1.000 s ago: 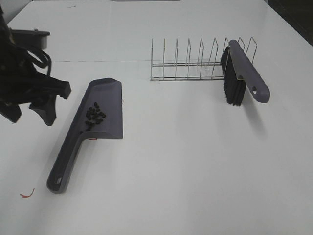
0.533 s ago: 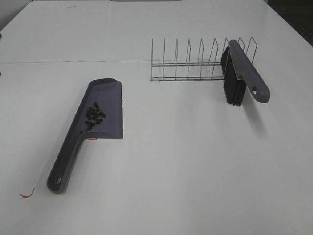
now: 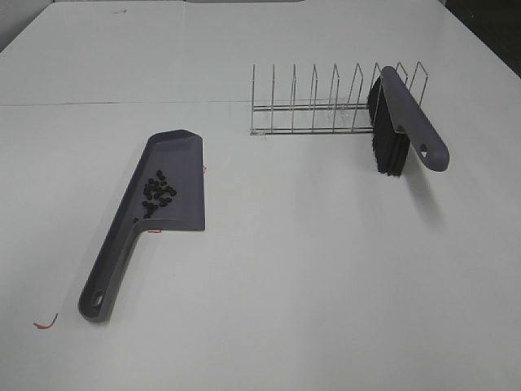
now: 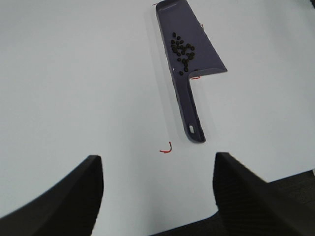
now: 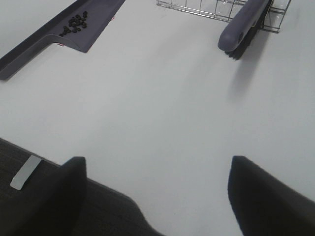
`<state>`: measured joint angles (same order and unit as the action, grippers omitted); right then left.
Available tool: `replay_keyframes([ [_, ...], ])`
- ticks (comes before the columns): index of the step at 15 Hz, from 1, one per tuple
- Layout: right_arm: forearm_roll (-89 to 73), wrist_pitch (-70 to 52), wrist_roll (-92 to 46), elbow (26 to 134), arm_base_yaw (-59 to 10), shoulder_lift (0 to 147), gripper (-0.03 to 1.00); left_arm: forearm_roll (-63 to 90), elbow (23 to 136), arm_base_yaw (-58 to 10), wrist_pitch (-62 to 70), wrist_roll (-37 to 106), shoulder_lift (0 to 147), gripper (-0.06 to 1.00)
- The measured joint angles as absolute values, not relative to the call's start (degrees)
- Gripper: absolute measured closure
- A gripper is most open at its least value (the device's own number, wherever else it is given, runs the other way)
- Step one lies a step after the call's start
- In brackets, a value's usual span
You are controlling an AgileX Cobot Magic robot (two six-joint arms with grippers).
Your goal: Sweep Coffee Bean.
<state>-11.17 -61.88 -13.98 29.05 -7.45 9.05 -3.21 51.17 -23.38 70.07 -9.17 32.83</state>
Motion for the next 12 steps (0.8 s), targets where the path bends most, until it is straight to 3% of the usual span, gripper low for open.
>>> replay_keyframes([
  [6, -11.17, -61.88, -13.98, 29.05, -7.45, 9.05, 0.3, 1.66, 33.92, -23.38, 65.43, -0.97, 13.18, 0.36],
  [12, -11.17, -61.88, -13.98, 29.05, -7.45, 9.05, 0.3, 8.77, 28.65, -23.38, 61.19, 6.42, 8.71, 0.36],
])
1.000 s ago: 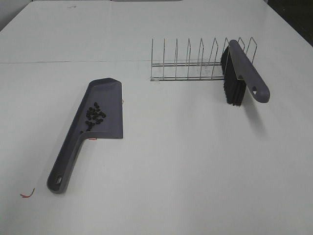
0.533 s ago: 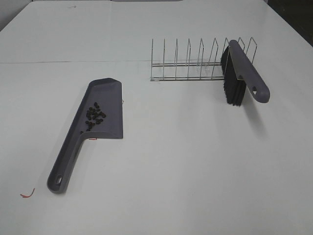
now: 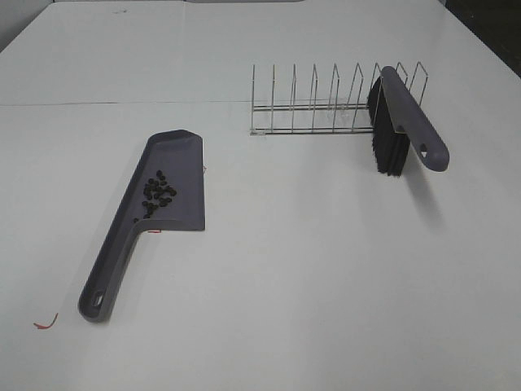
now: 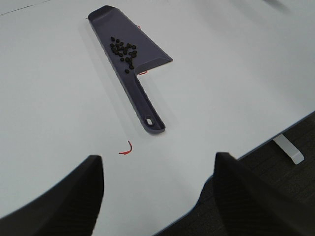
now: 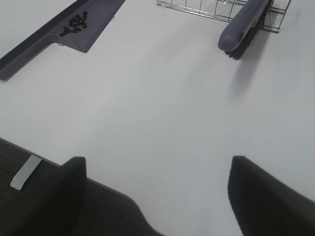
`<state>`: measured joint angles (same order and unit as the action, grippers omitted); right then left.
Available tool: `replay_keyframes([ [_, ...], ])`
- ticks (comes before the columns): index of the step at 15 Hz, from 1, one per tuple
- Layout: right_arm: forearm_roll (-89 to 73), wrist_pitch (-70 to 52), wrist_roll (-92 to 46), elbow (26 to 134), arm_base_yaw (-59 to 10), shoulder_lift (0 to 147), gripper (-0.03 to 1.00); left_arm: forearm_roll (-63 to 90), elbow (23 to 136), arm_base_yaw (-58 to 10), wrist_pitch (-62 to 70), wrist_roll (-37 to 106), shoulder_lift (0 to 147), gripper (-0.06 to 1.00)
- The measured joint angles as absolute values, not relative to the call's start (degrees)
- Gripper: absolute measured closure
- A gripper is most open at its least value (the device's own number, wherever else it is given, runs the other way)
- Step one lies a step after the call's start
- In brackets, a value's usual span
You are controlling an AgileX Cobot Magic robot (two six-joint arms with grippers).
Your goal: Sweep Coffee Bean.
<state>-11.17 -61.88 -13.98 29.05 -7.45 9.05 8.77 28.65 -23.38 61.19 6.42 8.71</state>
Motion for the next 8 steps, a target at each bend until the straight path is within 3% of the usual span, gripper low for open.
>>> replay_keyframes([
  [8, -11.17, -61.88, -13.98, 29.05, -7.45, 9.05, 0.3, 8.77, 28.65, -23.38, 61.19, 7.73, 8.71, 0.36],
])
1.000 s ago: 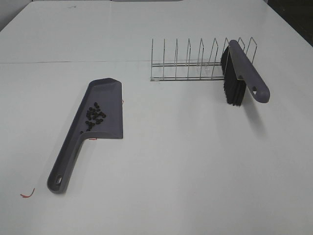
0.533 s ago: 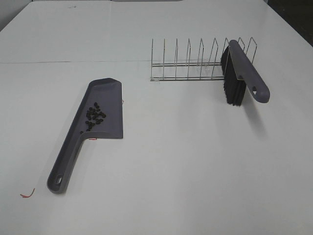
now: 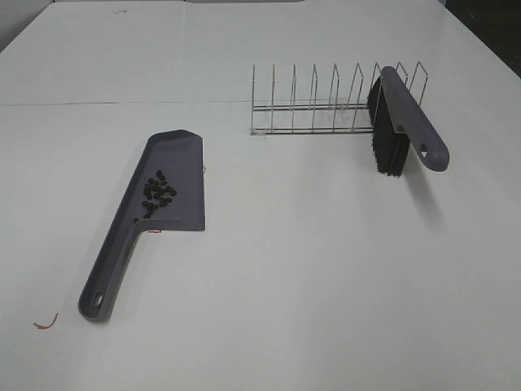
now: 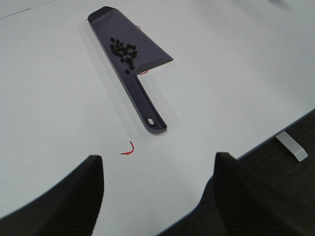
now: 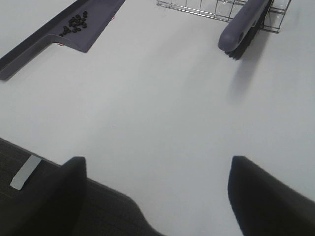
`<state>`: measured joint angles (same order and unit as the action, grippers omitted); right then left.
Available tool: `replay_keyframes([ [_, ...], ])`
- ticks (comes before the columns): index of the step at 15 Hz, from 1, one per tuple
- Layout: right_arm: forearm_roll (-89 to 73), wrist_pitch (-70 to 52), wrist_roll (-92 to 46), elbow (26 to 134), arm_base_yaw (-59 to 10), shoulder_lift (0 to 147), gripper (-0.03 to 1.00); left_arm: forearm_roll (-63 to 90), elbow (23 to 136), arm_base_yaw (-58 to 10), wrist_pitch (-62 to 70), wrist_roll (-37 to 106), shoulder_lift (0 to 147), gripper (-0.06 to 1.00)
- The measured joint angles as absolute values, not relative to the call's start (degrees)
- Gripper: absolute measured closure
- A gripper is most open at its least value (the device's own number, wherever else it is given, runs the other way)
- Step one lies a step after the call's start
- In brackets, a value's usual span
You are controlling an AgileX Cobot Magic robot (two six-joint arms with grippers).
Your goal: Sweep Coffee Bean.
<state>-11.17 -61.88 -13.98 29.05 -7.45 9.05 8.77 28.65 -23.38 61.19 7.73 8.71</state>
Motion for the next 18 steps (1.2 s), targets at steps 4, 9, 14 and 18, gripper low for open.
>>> replay_keyframes([
  [4, -11.17, -61.88, -13.98, 29.05, -7.45, 9.05, 0.3, 8.77, 28.65, -23.38, 61.19, 7.73, 8.71, 0.36],
  [9, -10.6, -61.82, -12.72, 29.05, -7.45, 9.05, 0.3, 8.71, 28.65, -23.38, 61.19, 7.73, 8.71, 0.36],
  [14, -4.18, -61.31, -4.3, 29.05, -7.45, 9.05, 0.3, 8.71, 28.65, -23.38, 61.19, 7.73, 8.71, 0.36],
  [18, -2.98, -60.96, -2.35, 29.05, -7.45, 9.05, 0.3, 8.71, 28.65, -17.3, 61.19, 7.73, 8.71, 0.36],
])
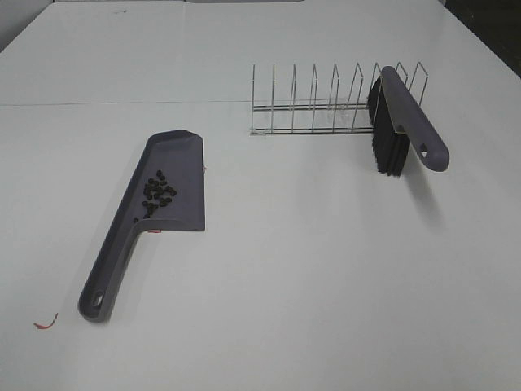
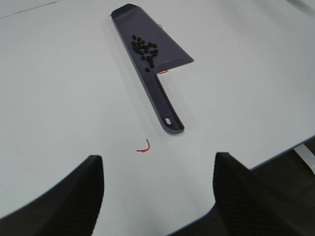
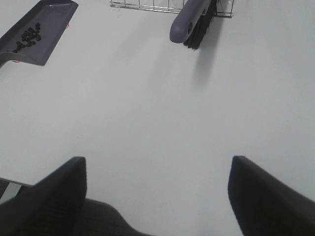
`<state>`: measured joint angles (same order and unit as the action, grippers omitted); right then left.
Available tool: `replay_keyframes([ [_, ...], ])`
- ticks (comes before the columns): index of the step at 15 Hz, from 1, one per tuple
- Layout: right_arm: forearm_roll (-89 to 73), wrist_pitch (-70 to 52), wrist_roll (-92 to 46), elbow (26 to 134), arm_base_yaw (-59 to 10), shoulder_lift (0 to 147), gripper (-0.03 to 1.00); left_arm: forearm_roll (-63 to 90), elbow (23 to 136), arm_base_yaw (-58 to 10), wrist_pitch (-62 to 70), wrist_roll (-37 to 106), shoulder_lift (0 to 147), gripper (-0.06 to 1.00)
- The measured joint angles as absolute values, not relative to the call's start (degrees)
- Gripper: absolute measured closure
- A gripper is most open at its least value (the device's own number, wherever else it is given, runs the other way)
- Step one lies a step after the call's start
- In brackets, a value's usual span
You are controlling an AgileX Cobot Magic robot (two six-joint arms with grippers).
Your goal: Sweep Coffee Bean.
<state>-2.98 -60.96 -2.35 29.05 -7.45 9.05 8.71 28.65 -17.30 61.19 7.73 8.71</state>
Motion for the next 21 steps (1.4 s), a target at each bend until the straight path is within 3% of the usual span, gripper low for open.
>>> replay_keyframes([
  [7, -2.98, -60.96, -2.35, 29.05, -7.45, 9.05, 0.3, 8.71, 28.65, -2.01, 61.08, 7.73, 4.58, 0.36],
  [12, -2.98, -60.91, -2.35, 29.05, -7.28, 9.05, 0.3, 8.71, 28.65, -1.95, 61.08, 7.73, -0.17, 0.36],
  [16, -3.61, -60.91, -2.29, 29.05, -0.97, 9.05, 0.3, 8.71, 28.65, -1.95, 61.08, 7.73, -0.17, 0.36],
  [21, -3.84, -60.73, -2.29, 29.05, 0.23, 3.44, 0.3, 8.71, 28.65, -1.95, 61.08, 7.73, -0.17, 0.36],
])
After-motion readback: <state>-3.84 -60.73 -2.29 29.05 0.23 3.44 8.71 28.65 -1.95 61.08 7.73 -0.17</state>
